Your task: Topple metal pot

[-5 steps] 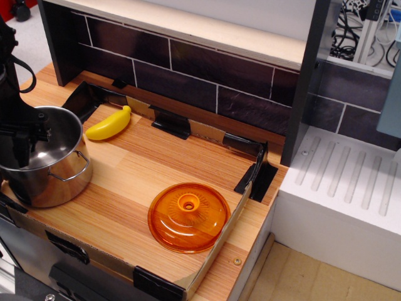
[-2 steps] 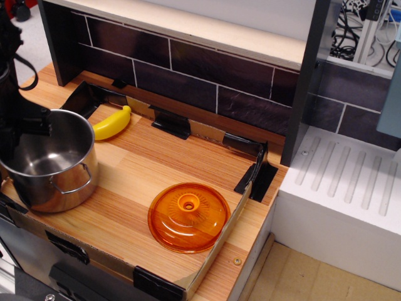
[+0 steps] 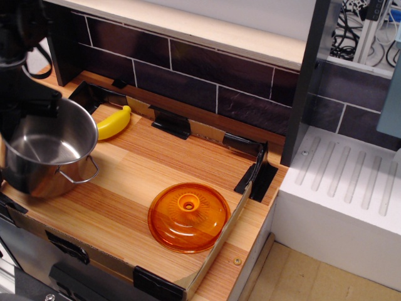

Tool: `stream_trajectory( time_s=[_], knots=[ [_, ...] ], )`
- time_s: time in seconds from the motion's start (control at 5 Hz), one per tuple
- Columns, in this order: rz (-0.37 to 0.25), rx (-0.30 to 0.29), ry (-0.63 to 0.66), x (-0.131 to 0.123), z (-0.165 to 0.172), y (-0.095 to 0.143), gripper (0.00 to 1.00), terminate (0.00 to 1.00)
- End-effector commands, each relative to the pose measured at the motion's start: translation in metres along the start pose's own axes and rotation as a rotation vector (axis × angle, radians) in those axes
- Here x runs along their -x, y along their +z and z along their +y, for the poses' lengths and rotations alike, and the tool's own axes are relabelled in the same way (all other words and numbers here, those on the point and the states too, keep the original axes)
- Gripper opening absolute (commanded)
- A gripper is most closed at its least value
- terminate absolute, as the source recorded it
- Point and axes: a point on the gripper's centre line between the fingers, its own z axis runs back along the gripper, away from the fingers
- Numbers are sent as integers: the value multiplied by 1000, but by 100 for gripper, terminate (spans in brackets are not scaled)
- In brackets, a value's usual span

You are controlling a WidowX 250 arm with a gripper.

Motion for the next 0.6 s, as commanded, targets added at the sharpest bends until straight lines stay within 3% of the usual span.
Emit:
stream_trajectory(
  time_s=[0.0, 0.2, 0.4],
  knots=[
    [-128, -190, 47, 3, -19, 29, 0, 0],
    [-214, -262, 47, 11, -28, 36, 0, 0],
    [-250, -367, 40, 18, -32, 35, 0, 0]
  ],
)
